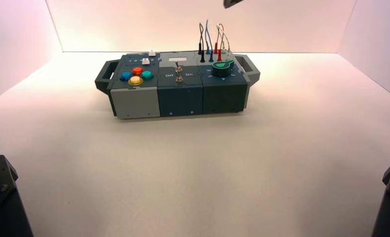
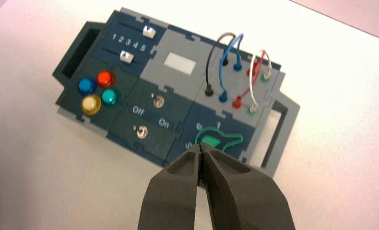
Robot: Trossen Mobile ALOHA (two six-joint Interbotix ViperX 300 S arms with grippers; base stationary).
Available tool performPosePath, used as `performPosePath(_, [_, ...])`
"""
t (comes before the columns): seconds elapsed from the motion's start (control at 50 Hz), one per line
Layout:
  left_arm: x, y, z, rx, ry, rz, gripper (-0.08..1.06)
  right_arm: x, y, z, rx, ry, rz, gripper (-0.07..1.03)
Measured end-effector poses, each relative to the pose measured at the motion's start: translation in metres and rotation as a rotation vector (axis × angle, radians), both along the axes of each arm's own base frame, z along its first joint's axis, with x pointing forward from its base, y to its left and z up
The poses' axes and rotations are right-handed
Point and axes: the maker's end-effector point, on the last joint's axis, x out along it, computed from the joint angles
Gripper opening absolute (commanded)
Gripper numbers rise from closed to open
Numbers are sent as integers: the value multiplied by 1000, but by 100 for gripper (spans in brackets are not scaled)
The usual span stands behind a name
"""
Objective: Move the top slider to position 1.
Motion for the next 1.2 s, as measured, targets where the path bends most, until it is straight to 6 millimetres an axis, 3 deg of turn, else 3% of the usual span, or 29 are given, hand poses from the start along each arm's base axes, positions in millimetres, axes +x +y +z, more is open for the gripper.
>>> performPosePath(0.2, [6, -1, -1, -7, 7, 4, -3, 18, 17, -6, -8, 17, 10, -2])
performPosePath(0.4, [27, -4, 6, -7, 6, 4, -3, 44, 34, -18, -36, 57, 15, -2])
performPosePath(0.6, [43, -7, -3, -3, 41, 1, -3, 52, 40, -23, -44, 72, 16, -2])
performPosePath(0.9, [64, -34, -24, 10, 107, -64, -3, 58, 41, -21, -43, 63, 14, -2])
performPosePath(1.2, [104, -72, -46, 22, 155, -132, -3, 58, 40, -20, -44, 64, 13, -2])
